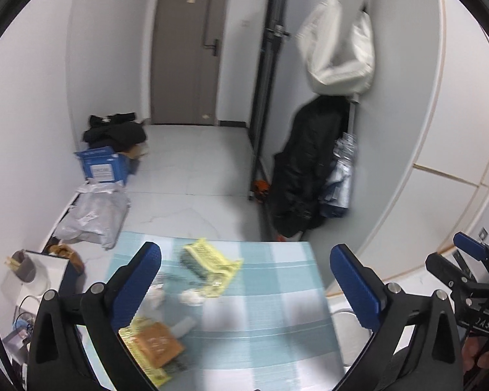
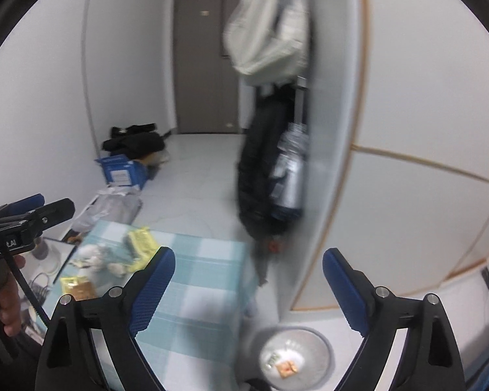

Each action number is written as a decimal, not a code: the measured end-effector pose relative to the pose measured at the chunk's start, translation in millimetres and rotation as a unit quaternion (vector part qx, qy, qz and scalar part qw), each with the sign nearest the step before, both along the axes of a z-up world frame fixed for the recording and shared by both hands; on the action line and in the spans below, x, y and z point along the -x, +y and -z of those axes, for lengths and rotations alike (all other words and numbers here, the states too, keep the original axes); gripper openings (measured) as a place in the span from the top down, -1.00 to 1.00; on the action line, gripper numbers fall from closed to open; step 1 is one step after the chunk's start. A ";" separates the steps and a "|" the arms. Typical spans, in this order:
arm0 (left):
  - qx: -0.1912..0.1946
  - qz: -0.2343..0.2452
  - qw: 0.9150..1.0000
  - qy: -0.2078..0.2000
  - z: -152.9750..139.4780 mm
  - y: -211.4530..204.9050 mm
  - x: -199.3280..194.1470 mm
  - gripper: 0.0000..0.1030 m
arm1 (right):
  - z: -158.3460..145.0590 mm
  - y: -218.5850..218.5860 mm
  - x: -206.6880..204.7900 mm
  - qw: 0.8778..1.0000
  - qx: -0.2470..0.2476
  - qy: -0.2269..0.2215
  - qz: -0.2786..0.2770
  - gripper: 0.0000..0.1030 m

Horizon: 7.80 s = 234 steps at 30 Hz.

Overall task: Collect trash
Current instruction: 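Withdraw both grippers from the bin back over the table, then lower the right gripper onto the brown packet and grasp it, then grasp the yellow plastic bag with the left gripper while the right lifts the brown packet, then lift the yellow bag with the left gripper while the right releases the brown packet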

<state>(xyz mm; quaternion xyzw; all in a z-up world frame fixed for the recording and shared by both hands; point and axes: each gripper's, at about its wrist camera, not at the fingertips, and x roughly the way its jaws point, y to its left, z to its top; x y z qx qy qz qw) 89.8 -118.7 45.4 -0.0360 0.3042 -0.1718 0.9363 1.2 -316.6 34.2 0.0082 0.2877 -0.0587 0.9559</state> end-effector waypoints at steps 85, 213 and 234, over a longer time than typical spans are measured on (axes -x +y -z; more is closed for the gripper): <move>0.083 -0.157 0.962 0.206 156.9 202.7 -59.7 -0.97 | 210.1 267.7 -139.9 0.919 -0.024 0.209 -0.333 -0.20; -0.023 -0.053 0.992 0.116 104.1 126.2 -3.7 0.93 | 181.1 156.9 -83.4 0.949 -0.124 0.199 -0.211 0.87; 0.050 -0.068 0.986 0.142 107.9 161.5 -28.2 0.94 | 215.9 204.2 -161.6 0.951 -0.075 0.219 -0.204 -0.18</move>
